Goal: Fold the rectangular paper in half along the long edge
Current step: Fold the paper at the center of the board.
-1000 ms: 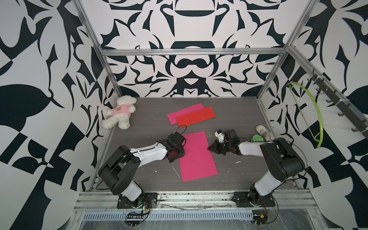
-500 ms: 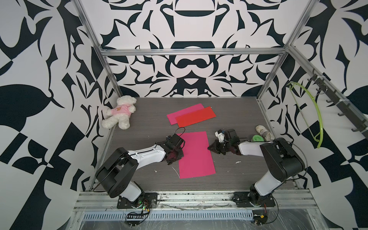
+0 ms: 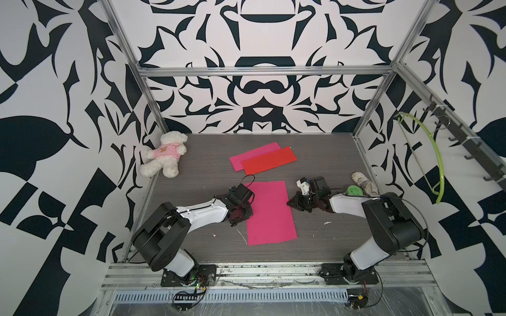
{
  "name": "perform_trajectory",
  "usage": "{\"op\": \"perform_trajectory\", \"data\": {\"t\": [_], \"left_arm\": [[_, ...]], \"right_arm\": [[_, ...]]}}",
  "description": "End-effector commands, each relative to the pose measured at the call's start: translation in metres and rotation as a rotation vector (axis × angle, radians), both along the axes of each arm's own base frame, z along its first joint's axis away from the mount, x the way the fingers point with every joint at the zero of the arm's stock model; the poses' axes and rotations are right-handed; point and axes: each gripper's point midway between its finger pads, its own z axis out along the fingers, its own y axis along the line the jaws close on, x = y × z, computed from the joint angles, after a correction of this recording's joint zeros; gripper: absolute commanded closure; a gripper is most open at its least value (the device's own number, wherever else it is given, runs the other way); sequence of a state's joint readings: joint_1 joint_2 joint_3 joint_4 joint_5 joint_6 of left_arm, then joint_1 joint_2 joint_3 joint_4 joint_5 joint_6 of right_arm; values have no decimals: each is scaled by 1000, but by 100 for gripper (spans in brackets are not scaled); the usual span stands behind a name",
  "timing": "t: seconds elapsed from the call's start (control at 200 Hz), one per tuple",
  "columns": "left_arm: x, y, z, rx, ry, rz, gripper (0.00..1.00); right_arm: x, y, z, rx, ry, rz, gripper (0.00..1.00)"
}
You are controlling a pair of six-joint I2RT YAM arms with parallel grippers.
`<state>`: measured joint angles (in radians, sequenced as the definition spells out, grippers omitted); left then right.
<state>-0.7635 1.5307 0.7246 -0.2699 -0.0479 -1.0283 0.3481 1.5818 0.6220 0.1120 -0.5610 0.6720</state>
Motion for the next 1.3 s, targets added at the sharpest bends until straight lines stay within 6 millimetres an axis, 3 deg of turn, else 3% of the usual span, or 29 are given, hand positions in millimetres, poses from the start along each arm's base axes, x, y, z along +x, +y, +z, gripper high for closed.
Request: {"op": "perform_trajectory", "data": {"t": [0.0,0.265,0.475,0.71,1.075,1.295], "left_arm": [[-42,36,-39,160,173,-15,88],[-44,32,-46,155,192,-29,97],[-45,32,-48,156,198,-31,100],[-43,29,-46,145,191,-40,100],[-40,23,-41,107,170,-44,100],[-41,20,-44,86,175,-46,100]], "right_arm": [[11,0,16,-13,-59,10,100],[12,4,22,5,-64,15,100],[15,9,40,-7,-100,-2,100],[12,18,53,-194,-178,-31,100],[7,81,67,-97,-210,2,100],[10,120,63,-12,-192,-3,100]]}}
